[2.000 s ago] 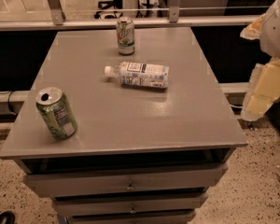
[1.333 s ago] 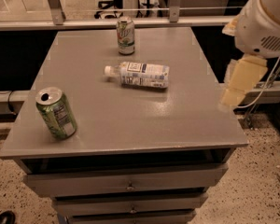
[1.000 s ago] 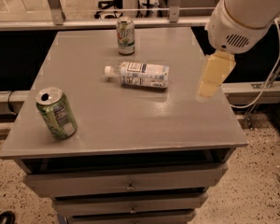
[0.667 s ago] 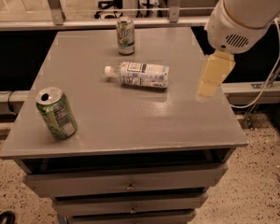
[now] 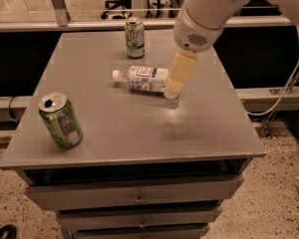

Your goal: Place blue plastic bottle upright

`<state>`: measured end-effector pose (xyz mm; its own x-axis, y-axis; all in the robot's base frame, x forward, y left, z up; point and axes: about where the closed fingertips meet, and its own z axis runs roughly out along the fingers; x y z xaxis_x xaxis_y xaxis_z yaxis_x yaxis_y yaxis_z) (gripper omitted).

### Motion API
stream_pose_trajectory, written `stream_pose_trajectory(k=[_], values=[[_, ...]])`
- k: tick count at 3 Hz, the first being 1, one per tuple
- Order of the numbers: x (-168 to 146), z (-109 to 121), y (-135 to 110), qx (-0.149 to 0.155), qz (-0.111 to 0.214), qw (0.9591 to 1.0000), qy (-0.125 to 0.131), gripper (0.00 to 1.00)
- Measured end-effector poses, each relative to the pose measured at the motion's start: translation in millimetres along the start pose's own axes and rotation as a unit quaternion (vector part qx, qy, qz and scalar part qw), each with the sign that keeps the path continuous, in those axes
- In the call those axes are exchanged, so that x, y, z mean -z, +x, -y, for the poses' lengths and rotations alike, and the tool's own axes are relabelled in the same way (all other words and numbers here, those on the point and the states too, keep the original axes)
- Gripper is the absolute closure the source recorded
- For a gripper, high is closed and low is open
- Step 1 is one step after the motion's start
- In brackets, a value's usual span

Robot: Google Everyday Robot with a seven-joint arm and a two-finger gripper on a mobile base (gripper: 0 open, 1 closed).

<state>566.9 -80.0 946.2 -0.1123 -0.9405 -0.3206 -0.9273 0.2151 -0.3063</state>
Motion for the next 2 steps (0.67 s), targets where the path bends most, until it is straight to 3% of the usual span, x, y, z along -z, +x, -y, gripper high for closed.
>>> stream_pose_trajectory(k=[1,2], values=[[-39,19,-45,0.018,0.027,0.9992,-0.023,0.00],[-80,33,-70,0.020,0.027,0.9986,-0.041,0.00]])
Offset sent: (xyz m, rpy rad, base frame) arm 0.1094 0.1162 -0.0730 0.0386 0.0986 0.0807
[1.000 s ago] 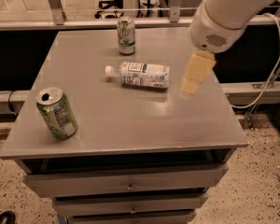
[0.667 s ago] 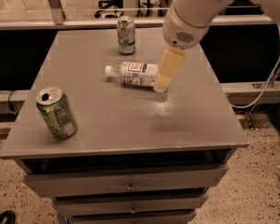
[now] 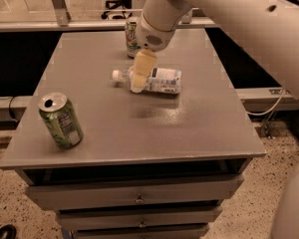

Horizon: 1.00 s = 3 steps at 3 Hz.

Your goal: Place blue plastic bottle upright

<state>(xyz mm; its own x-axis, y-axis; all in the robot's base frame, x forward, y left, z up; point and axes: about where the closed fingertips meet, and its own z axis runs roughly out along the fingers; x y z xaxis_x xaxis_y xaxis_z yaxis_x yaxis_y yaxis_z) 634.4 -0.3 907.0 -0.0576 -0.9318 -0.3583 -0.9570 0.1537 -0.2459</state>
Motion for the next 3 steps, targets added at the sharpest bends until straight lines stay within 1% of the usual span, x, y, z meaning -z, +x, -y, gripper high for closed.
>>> stream_pose_trajectory(k=[1,2,3], values=[[-34,18,2,-0.015,-0.016,0.9997,-0.013,0.00],[-56,27,13,-0.031,-0.032,0.9987,-0.026,0.00],[-59,32,18,-0.039,-0.041,0.9978,-0.033,0.16]])
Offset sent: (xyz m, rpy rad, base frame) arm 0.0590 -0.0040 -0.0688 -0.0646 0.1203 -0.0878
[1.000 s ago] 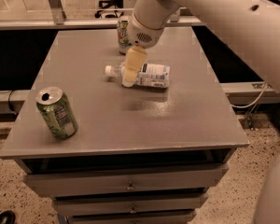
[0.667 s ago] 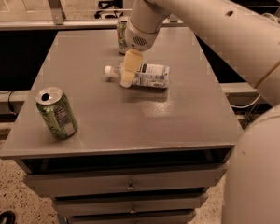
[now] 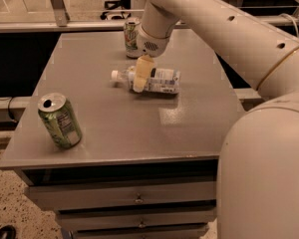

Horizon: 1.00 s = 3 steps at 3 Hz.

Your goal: Place blue plastic bottle upright

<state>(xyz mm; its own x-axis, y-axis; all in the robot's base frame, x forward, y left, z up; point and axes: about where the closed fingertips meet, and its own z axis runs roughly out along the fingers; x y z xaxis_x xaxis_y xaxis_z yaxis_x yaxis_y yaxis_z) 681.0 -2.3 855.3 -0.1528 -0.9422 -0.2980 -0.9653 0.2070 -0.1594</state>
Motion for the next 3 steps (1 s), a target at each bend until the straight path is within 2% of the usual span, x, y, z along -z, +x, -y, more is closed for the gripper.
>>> stream_pose_trajectory(k=[1,2,3], values=[[8,1,1,-0.004,0.000,1.0000,-0.004,0.39],[24,-9,-10,0.004,0.028,0.9996,-0.008,0.78],[32,-13,-17,0.009,0.048,0.9988,-0.007,0.99]])
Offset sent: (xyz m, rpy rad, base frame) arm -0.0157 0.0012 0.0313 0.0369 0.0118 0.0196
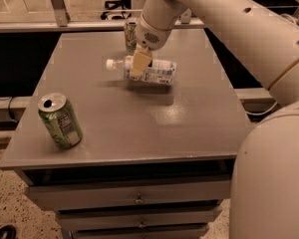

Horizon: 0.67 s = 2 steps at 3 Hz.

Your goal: Place blue plastic bottle upright

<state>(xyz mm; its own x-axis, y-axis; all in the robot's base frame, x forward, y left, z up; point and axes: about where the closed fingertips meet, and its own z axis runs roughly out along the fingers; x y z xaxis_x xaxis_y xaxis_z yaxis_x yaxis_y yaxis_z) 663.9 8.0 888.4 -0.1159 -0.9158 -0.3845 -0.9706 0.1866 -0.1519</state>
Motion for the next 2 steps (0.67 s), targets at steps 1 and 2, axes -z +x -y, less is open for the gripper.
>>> stream_pose_trajectory(k=[1,2], values=[[25,11,-18,-0.011,0.155,0.9878,0.014,1.00],[42,25,-14,-0.043,0.299,0.9528,0.024,1.00]])
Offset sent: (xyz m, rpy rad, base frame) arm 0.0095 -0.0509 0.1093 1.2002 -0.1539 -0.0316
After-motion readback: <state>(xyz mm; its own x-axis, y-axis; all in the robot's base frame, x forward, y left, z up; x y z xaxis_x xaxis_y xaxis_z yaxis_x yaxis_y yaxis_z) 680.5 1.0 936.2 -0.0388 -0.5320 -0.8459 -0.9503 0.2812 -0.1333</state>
